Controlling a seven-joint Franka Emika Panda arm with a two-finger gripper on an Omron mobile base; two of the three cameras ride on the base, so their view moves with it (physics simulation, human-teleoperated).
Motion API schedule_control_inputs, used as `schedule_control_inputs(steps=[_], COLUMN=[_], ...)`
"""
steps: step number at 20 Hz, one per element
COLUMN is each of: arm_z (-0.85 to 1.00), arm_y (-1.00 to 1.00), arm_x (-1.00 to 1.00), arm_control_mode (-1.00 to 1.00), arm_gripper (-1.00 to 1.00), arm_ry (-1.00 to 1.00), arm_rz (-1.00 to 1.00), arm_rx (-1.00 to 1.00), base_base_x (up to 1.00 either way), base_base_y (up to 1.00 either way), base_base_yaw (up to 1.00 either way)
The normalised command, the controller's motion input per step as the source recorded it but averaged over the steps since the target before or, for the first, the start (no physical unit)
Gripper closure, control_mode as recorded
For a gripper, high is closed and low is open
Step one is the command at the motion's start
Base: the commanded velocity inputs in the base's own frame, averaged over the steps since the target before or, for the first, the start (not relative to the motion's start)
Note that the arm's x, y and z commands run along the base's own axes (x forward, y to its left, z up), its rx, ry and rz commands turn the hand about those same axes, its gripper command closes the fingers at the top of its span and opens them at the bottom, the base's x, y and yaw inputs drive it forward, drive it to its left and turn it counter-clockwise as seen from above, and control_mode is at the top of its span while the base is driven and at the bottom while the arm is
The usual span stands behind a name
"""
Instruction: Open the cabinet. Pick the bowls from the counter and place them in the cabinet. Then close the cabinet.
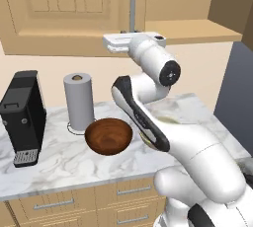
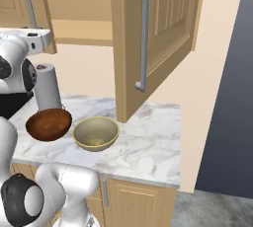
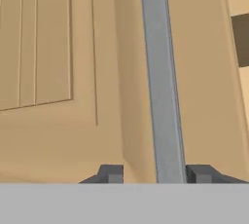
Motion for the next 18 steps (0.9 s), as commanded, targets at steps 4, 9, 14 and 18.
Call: schedule_control_inputs(steps=[4, 9, 14, 18], arm_z=[-0.75, -0.50, -0.15, 0.00], arm_y=[1.00, 1.00, 1.00, 1.00], arm_x=[-0.96, -0.99, -0.66, -0.38], arm_control_mode=[-1.00, -1.00, -1.00, -1.00], arm_gripper=[1.00, 1.00, 1.00, 1.00], arm_ry=[-0.09, -0.01, 0.02, 0.10], arm_rz=[0.00, 0.00, -0.02, -0.03], arm_rx=[-0.05, -0.01, 0.00, -0.01], base_base_x=[0.00, 0.00, 0.00, 0.00], base_base_y=[0.00, 0.00, 0.00, 0.00], base_base_yaw=[0.00, 0.00, 0.00, 0.00])
